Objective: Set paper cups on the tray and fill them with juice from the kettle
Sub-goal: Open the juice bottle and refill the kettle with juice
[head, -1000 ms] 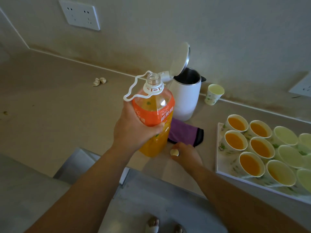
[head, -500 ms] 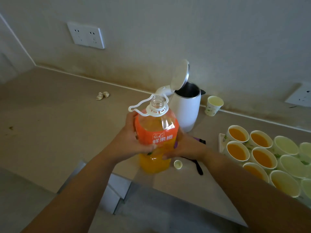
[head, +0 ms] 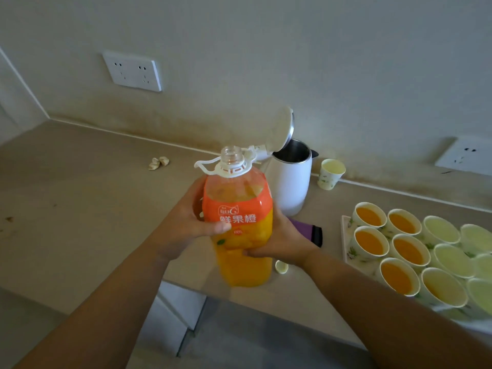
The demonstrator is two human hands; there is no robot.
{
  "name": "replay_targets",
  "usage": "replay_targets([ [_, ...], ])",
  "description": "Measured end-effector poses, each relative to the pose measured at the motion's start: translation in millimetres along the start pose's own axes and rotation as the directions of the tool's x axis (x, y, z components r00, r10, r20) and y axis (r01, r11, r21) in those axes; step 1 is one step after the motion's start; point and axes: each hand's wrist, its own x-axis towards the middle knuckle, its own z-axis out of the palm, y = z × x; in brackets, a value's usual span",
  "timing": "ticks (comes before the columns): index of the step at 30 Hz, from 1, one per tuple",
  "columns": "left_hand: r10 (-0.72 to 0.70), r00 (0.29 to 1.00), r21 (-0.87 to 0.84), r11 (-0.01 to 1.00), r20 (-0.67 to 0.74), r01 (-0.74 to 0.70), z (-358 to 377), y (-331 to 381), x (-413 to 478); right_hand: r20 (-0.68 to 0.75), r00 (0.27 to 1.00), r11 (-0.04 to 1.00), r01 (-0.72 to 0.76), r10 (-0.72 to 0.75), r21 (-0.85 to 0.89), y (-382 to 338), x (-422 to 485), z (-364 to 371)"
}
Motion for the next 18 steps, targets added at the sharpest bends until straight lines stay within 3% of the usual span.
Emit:
replay_targets([
  [7, 0.160, 0.979, -0.042, 0.987, 0.124, -0.156, 22, 53, 29, -0.123, 0.987, 0.993, 0.096, -0.104, -0.066, -58, -26, -55],
  [12, 0.371, 0.922, 0.044, 0.929, -0.114, -0.368, 47, 90, 57, -0.186, 0.975, 0.972, 0.083, -0.125, -0.220, -83, -36, -113],
  [18, 0.400, 0.912, 0.213, 0.903, -0.093, -0.374, 96, 80, 94, -0.176, 0.980, 0.921, 0.016, -0.092, -0.390, -75, -43, -182],
])
